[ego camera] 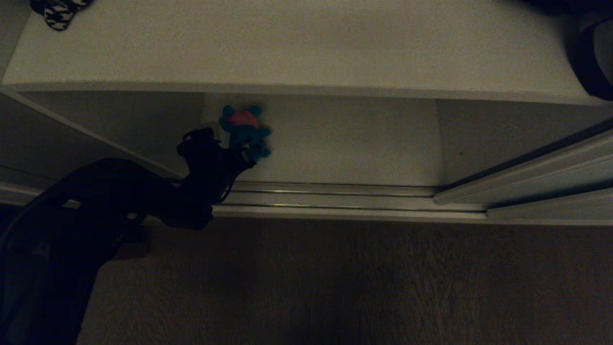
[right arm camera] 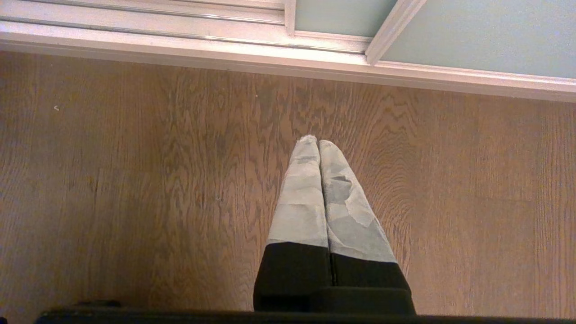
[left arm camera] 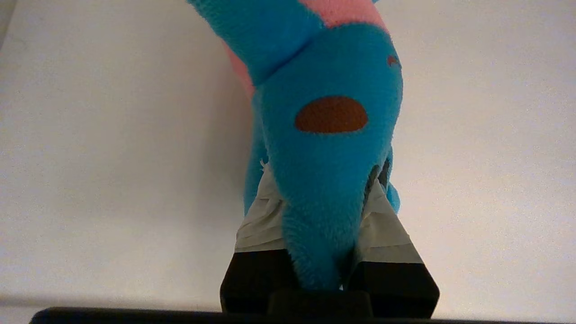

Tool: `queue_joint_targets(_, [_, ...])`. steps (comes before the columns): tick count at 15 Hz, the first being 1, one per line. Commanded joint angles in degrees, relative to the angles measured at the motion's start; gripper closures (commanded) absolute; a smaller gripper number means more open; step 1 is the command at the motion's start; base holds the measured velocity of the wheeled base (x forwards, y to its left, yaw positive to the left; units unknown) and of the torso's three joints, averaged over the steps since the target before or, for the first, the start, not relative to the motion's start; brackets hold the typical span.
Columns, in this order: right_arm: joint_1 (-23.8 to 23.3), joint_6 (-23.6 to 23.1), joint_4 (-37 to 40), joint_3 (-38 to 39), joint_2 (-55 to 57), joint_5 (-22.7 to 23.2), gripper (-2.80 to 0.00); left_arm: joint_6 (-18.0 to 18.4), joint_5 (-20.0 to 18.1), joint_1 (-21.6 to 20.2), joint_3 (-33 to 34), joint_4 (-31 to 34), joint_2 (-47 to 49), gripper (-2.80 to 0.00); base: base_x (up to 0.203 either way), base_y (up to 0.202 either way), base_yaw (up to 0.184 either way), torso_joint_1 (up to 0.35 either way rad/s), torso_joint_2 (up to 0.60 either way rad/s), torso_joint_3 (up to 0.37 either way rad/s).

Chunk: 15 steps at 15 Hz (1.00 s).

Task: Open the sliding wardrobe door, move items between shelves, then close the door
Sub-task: Place the blue doll on the lower shelf

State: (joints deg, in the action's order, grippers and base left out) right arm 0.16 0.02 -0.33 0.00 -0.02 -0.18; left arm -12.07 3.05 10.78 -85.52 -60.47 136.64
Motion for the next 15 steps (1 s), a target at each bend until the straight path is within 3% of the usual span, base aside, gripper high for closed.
queue_joint_targets(1, [0.02, -0.01, -0.02, 0.0, -0.06, 0.01, 0.0, -0.25, 0.26, -0.13, -2.35, -1.34, 2.51, 0.0, 0.0, 0.0, 0.0, 0.0, 0.0, 0.0])
queue_joint_targets(10, [0.02, -0.02, -0.02, 0.0, -0.06, 0.01, 0.0, -1.32, 4.23, -0.08, -5.87, -3.41, 5.59, 0.0, 0.0, 0.0, 0.0, 0.0, 0.0, 0.0])
queue_joint_targets(11, [0.02, -0.02, -0.02, 0.0, -0.06, 0.01, 0.0, -2.53, 4.16, -0.06, -6.4, -3.04, 5.57, -2.8, 0.0, 0.0, 0.0, 0.0, 0.0, 0.0])
queue_joint_targets(15, [0.02, -0.02, -0.02, 0.0, -0.06, 0.01, 0.0, -3.17, 3.51, -0.04, -5.42, -1.83, 3.73, -2.8, 0.0, 0.0, 0.0, 0.0, 0.0, 0.0])
